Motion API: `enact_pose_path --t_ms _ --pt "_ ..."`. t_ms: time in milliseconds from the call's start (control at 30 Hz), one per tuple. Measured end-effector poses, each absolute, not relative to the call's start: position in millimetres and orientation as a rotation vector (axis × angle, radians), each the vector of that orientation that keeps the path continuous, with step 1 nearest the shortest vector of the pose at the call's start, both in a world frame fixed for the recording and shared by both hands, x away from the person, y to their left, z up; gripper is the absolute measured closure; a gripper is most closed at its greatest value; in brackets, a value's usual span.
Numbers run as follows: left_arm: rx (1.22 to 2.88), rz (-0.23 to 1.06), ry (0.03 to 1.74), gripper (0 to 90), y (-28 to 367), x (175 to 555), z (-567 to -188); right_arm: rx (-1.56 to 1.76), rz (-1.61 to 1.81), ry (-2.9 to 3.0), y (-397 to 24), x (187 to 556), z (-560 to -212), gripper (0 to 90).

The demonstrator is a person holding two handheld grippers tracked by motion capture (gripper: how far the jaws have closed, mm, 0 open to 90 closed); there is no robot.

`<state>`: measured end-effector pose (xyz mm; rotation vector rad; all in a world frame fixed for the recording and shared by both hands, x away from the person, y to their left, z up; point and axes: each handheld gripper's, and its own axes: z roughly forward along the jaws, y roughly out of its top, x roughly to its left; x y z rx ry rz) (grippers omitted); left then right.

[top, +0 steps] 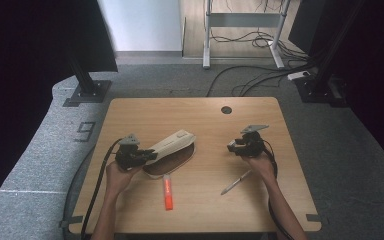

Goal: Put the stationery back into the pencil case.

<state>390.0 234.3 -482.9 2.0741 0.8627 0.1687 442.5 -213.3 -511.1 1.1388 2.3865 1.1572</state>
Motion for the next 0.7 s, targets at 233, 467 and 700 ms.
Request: enact_pose_path --t_ms 233,467,700 --pt "2.071 0.169 0.862 75.4 234.8 389.8 -482.9 1.099 1.184 2.414 -193.1 441.4 -507.9 47.0" --pt "2.071 0.17 0.862 75.5 234.4 389.5 -482.9 1.051 1.204 2.443 -171.5 440.6 -504.3 47.0" --pt "2.07 0.173 0.86 75.5 233.8 389.2 -483.0 1.025 1.2 2.466 -154.0 441.9 -506.0 47.0"
